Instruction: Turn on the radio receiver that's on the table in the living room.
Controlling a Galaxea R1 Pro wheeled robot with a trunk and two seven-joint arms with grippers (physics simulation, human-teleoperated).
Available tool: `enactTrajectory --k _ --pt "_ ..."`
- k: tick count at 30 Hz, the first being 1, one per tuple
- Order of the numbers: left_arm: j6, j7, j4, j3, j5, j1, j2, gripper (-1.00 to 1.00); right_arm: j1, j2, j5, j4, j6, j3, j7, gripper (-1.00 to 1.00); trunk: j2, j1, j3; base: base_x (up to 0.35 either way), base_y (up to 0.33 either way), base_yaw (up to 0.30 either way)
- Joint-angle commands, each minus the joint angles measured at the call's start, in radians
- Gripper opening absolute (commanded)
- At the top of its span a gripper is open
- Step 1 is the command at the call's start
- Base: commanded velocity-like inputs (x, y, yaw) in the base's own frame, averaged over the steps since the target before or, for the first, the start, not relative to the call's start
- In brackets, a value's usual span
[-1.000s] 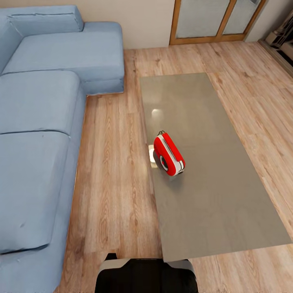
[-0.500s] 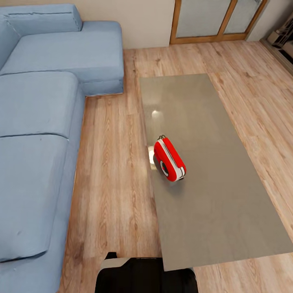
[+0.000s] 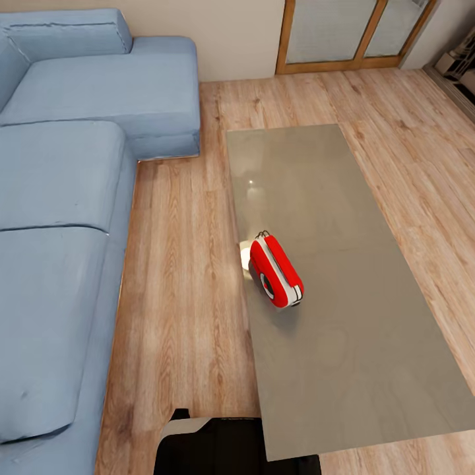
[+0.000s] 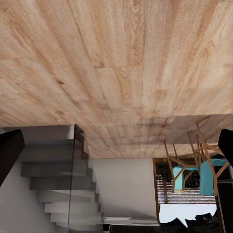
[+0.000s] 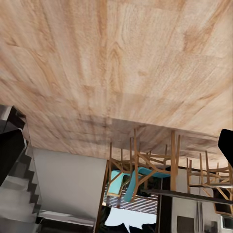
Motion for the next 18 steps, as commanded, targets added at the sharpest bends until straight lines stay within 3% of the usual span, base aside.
enactTrajectory --k 1,14,18 --pt "0.000 0.000 0.000 0.000 0.000 0.000 0.000 1.00 0.000 0.000 0.000 0.000 0.000 0.000 0.000 1.00 0.000 0.000 0.000 0.004 0.000 0.000" --pt "0.000 0.000 0.000 0.000 0.000 0.000 0.000 1.00 0.000 0.000 0.002 0.000 0.000 0.000 0.000 1.00 0.000 0.000 0.000 0.002 0.000 0.000" --pt "0.000 0.000 0.000 0.000 0.000 0.000 0.000 1.00 0.000 0.000 0.002 0.000 0.000 0.000 0.000 1.00 0.000 0.000 0.000 0.134 0.000 0.000"
